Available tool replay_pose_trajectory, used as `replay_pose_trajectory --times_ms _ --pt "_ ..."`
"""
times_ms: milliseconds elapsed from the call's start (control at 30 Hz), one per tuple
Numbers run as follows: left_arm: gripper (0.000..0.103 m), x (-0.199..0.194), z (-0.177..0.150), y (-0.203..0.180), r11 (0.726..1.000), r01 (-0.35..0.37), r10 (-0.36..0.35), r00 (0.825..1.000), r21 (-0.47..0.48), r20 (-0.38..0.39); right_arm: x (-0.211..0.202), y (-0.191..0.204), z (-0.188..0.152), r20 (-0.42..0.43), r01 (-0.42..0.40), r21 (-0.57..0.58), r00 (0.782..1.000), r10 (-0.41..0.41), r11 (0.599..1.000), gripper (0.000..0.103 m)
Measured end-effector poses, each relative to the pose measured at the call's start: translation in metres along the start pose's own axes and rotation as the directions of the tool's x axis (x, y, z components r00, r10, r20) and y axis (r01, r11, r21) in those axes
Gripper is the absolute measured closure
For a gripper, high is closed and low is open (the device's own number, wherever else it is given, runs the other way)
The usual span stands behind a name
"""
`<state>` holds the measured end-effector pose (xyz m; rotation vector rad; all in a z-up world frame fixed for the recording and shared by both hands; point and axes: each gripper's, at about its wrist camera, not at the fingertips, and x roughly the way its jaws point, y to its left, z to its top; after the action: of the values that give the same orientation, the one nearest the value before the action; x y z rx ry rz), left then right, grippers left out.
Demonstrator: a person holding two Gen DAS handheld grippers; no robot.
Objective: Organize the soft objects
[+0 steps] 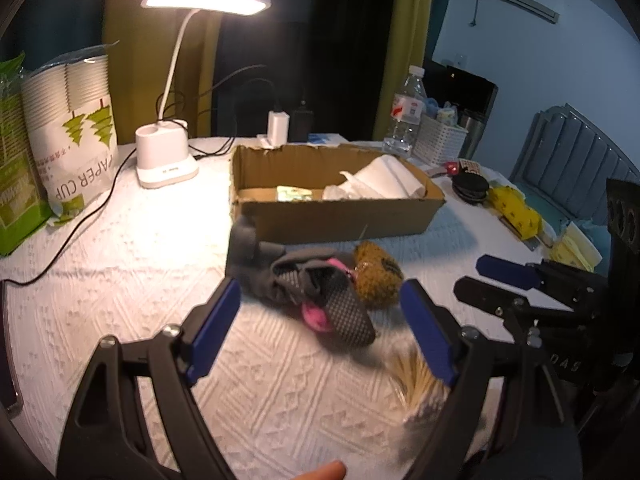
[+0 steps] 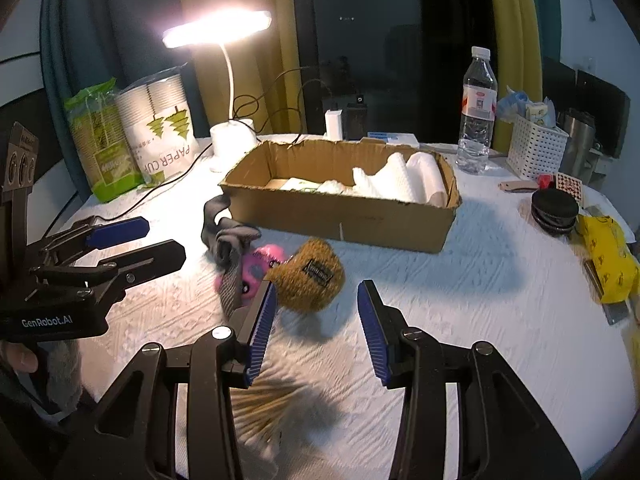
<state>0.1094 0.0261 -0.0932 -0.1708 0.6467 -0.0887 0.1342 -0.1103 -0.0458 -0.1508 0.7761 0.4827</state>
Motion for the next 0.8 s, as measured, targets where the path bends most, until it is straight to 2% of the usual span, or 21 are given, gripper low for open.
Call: replay_pose_trajectory --times_ms 200,467,600,800 --pt "0.020 -0.004 -0.013 0.002 1.000 0.001 -0.001 1.000 -0.005 -0.012 0.001 0.006 -0.013 -0.030 -0.006 0.000 1.000 0.006 1.000 0.057" --pt "0.020 -0.008 -0.032 0.008 1.000 -0.007 0.006 0.999 -0.025 -0.038 0.005 0.013 -0.030 -0.075 -0.020 0.004 0.997 0.020 1.000 0.045" --pt "0.020 -0.008 -0.038 0.010 1.000 -0.010 0.009 0.999 -0.028 -0.049 0.010 0.014 -0.038 -0.101 -0.025 0.010 0.995 0.026 1.000 0.043" --pt "0.020 -0.005 -0.043 0.014 0.999 -0.019 0.016 0.998 -0.037 -0.067 0.019 0.014 -0.047 -0.130 -0.043 0.035 0.990 0.047 0.998 0.033"
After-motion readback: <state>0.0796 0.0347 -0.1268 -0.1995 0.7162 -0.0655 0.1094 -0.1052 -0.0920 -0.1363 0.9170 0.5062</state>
